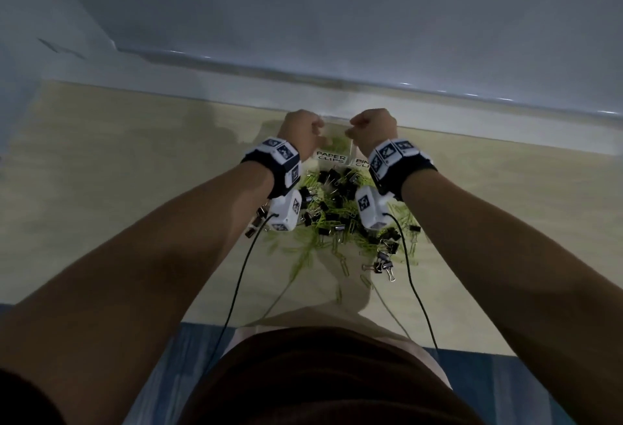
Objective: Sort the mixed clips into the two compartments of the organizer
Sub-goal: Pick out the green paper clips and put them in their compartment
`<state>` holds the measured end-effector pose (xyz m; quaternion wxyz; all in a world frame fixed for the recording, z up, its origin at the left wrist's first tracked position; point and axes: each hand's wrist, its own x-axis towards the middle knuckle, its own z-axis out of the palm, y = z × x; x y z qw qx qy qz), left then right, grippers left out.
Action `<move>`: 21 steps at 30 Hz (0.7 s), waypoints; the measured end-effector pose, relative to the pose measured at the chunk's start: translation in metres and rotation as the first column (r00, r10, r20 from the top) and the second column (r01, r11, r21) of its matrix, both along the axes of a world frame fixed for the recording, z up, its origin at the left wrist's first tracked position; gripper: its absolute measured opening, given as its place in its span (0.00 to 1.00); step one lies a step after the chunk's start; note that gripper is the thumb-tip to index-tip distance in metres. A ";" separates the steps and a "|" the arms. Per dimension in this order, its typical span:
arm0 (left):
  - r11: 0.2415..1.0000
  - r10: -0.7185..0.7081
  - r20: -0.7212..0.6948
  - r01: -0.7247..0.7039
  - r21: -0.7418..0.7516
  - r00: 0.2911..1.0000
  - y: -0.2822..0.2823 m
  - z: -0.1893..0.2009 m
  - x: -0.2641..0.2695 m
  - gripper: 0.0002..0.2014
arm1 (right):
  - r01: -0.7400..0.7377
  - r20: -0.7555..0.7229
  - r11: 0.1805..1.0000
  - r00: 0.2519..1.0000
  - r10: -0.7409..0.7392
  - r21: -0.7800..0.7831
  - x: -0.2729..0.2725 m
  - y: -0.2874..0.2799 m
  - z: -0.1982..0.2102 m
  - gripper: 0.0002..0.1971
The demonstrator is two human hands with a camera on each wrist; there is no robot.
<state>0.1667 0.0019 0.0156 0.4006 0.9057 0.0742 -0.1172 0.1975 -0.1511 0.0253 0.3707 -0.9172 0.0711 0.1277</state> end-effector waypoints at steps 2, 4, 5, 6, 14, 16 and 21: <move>0.997 -0.050 0.021 0.049 0.055 0.999 0.018 -0.005 -0.019 0.18 | -0.102 0.063 0.994 0.992 0.105 -0.048 -0.015 0.002 -0.003 0.10; 0.987 -0.104 -0.011 0.104 0.124 0.995 0.039 -0.012 -0.045 0.13 | -0.265 0.098 0.956 0.956 0.278 -0.126 -0.038 0.009 -0.010 0.09; 0.978 -0.136 -0.046 0.142 0.153 0.990 0.048 -0.016 -0.060 0.11 | -0.356 0.070 0.922 0.926 0.370 -0.153 -0.051 0.013 -0.015 0.09; 0.968 -0.167 -0.086 0.180 0.177 0.982 0.056 -0.021 -0.075 0.09 | -0.441 0.031 0.883 0.892 0.451 -0.163 -0.064 0.018 -0.018 0.09; 0.926 -0.206 -0.137 0.238 0.293 0.969 0.076 -0.057 -0.139 0.14 | -0.739 -0.089 0.628 0.662 0.744 -0.245 -0.117 0.063 -0.053 0.14; 0.935 -0.192 -0.108 0.215 0.281 0.976 0.075 -0.062 -0.142 0.13 | -0.758 -0.121 0.586 0.636 0.763 -0.287 -0.121 0.067 -0.057 0.16; 0.937 -0.183 -0.085 0.200 0.287 0.980 0.069 -0.065 -0.139 0.10 | -0.781 -0.127 0.528 0.592 0.796 -0.333 -0.120 0.057 -0.059 0.13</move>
